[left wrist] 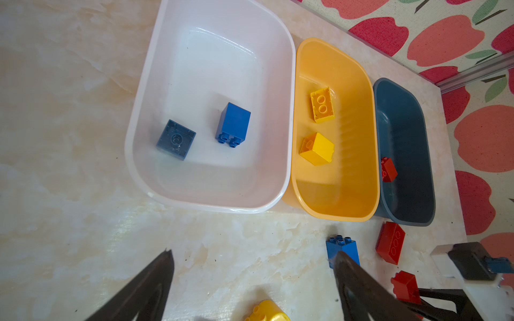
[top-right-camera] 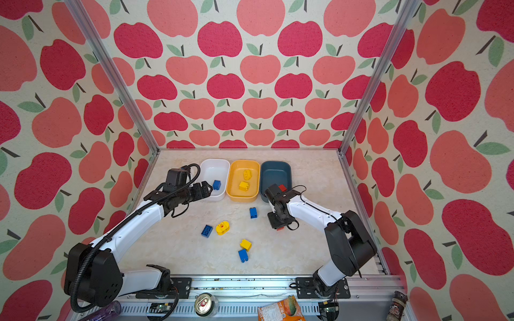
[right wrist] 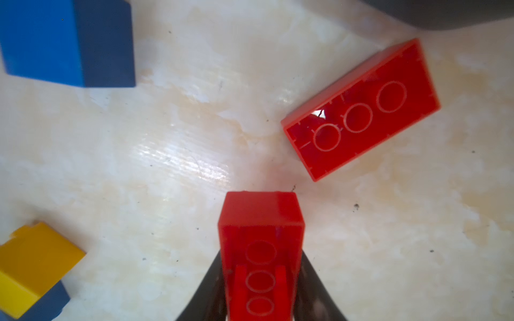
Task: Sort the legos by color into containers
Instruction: 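Carry the red brick over the teal container and lower it inside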
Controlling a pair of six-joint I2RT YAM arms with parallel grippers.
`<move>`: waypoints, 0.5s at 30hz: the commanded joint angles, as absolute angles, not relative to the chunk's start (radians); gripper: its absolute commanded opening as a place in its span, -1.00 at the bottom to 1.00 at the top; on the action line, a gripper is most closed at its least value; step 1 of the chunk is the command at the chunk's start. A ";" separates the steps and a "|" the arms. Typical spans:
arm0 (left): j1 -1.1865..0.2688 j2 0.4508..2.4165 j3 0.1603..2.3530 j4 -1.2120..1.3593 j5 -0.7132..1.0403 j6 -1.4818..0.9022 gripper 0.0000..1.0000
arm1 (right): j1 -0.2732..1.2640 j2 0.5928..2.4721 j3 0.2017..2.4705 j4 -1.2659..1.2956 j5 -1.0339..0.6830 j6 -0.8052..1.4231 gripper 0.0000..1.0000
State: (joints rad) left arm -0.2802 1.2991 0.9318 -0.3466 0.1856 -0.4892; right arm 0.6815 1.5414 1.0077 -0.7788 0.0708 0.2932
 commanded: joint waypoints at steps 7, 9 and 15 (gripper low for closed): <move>-0.272 1.267 0.911 -0.325 0.195 -0.502 0.86 | 0.641 1.514 1.243 -0.859 0.092 0.269 -0.39; -0.272 1.263 0.907 -0.324 0.195 -0.503 0.87 | 0.615 1.547 1.290 -0.841 0.080 0.255 -0.39; -0.272 1.247 0.892 -0.320 0.197 -0.512 0.88 | 0.548 1.684 1.420 -0.763 0.056 0.221 -0.39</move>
